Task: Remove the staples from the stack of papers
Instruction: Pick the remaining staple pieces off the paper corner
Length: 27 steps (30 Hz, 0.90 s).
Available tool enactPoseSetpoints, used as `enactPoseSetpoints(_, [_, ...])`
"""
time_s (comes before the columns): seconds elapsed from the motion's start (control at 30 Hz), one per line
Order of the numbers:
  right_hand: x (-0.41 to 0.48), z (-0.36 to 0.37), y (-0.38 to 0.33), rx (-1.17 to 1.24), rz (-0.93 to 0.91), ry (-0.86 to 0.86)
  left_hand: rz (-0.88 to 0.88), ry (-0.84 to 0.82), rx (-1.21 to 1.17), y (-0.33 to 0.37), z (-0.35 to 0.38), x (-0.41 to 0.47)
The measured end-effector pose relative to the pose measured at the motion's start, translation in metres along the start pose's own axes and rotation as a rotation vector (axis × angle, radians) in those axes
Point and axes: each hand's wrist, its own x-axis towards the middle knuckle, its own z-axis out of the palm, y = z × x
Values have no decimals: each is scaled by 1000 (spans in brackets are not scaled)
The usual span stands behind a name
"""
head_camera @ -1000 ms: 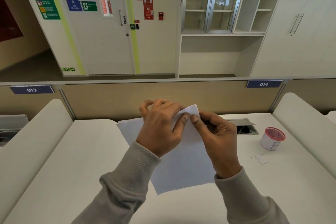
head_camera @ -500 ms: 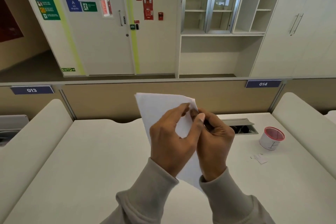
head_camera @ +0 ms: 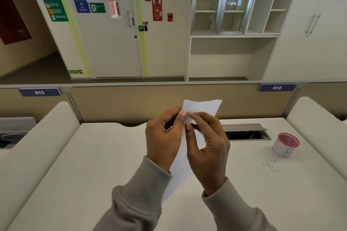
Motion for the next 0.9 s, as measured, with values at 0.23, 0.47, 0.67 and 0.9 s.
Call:
enactPoseSetpoints(0.23, [51,-26,10,-311,-37,-226,10,-115,-41,-4,-15,8])
enactPoseSetpoints(0.47, [72,-34,10,-96,48,-515,8,-184,-41,-7,-24,16])
enactPoseSetpoints(0.67, [76,-35,8,-52,45,-592,13,-267,34,-7,-30,23])
enactPoseSetpoints(0.9, [82,-31,6,-38,48,-637,37,-293,-13,-5,-33,24])
